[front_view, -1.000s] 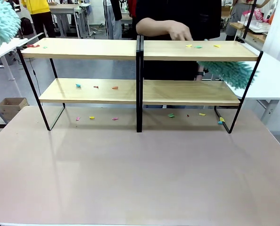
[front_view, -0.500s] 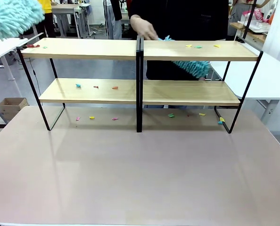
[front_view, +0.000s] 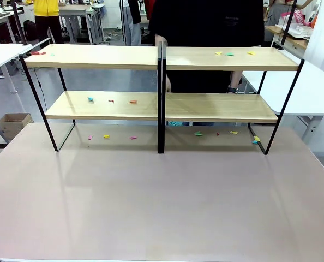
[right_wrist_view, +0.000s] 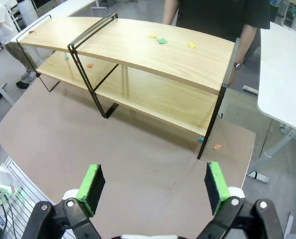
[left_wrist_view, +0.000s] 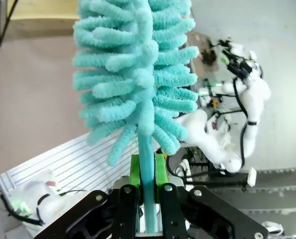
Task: Clean the shelves.
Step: Clean a randomly selected level of the Shelf with the Duster.
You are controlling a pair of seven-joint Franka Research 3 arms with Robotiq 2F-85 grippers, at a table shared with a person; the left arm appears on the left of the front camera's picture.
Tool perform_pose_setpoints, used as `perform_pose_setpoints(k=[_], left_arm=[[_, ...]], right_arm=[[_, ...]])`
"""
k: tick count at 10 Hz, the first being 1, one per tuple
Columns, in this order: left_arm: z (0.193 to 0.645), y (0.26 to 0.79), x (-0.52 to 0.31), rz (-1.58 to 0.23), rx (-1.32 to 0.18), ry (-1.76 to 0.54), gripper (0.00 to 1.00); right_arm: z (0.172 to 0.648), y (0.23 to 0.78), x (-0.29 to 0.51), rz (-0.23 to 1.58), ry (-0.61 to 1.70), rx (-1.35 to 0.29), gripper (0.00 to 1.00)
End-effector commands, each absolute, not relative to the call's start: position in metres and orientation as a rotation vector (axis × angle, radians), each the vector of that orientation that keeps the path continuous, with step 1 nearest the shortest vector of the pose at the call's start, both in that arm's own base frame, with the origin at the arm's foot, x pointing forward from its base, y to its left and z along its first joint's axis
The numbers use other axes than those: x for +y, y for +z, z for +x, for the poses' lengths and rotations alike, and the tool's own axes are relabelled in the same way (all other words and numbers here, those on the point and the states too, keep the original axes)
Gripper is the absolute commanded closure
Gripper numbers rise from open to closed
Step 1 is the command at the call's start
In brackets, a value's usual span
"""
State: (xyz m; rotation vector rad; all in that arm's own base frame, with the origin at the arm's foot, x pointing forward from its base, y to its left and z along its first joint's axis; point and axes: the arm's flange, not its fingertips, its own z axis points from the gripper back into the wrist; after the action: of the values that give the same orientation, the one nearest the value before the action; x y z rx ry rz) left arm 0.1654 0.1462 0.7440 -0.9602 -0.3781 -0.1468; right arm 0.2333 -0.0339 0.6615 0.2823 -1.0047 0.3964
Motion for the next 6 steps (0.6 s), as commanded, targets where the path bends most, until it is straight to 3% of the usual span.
perform_pose_setpoints(k=[1,3,6], left_arm=[[0.152,0.735,0.15,-1.01,-0.404,-0.151,0.87],[0.134,0.726,0.155,-1.015,-0.427,-0.147,0.87],[0.145,0.729,0.147,-0.988,-0.404,-0.138,0.87]], right_arm=[[0.233,0.661,-0.033,0.292,0.398,-1.004,0.0],[0.233,0.661,-0.033,0.292,0.398,-1.004,0.0],[0.233,0.661,-0.033,0.292,0.398,-1.004,0.0]])
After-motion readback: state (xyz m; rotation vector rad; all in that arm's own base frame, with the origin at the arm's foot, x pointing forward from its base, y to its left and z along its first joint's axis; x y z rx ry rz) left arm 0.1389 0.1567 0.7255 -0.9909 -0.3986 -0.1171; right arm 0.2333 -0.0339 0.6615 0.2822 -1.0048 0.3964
